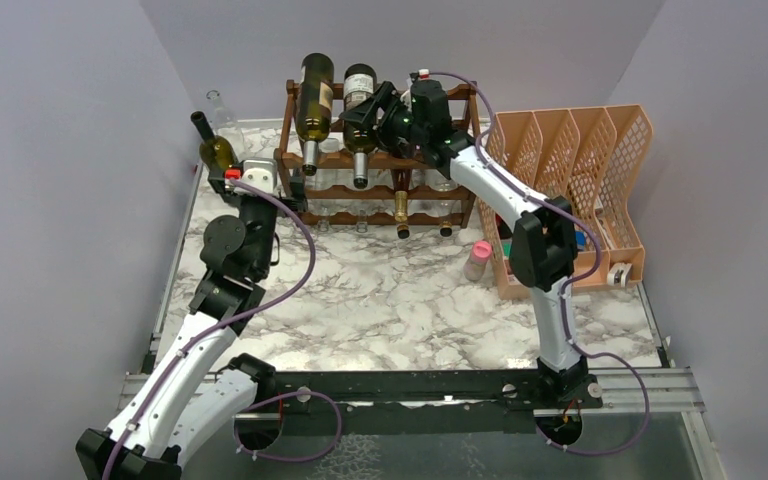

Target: Take the wine bottle off the wine rack

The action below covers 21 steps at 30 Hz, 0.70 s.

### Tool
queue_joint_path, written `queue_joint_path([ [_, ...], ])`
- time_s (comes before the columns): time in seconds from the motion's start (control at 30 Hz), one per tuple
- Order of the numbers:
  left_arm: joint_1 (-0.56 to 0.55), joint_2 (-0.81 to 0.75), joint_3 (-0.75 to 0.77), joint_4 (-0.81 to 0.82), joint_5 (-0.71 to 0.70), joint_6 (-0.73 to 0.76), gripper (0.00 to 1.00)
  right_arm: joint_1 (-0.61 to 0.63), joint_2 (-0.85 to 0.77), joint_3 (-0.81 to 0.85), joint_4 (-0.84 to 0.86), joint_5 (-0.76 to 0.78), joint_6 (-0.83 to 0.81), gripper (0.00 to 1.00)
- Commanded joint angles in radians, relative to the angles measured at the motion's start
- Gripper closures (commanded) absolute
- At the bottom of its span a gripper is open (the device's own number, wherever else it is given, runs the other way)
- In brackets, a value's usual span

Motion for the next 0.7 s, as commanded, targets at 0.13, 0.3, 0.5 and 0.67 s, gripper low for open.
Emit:
queue_joint_path([
  [0.13, -0.004, 0.015, -0.011, 0.084, 0.162, -0.086, 0.01, -0.034, -0.174, -0.108, 0.247, -0.086, 0.102, 0.50],
  [0.3, -0.005, 0.017, -0.028, 0.116, 0.251, -0.104, 0.01, -0.055, -0.253, -0.171, 0.305, -0.131, 0.147, 0.52],
  [0.5, -0.006, 0.004, -0.068, 0.180, 0.370, -0.105, 0.01, -0.090, -0.368, -0.287, 0.380, -0.212, 0.221, 0.55],
  [0.67, -0.019, 0.003, -0.110, 0.242, 0.615, -0.059, 0.04, -0.120, -0.509, -0.442, 0.390, -0.293, 0.248, 0.55],
])
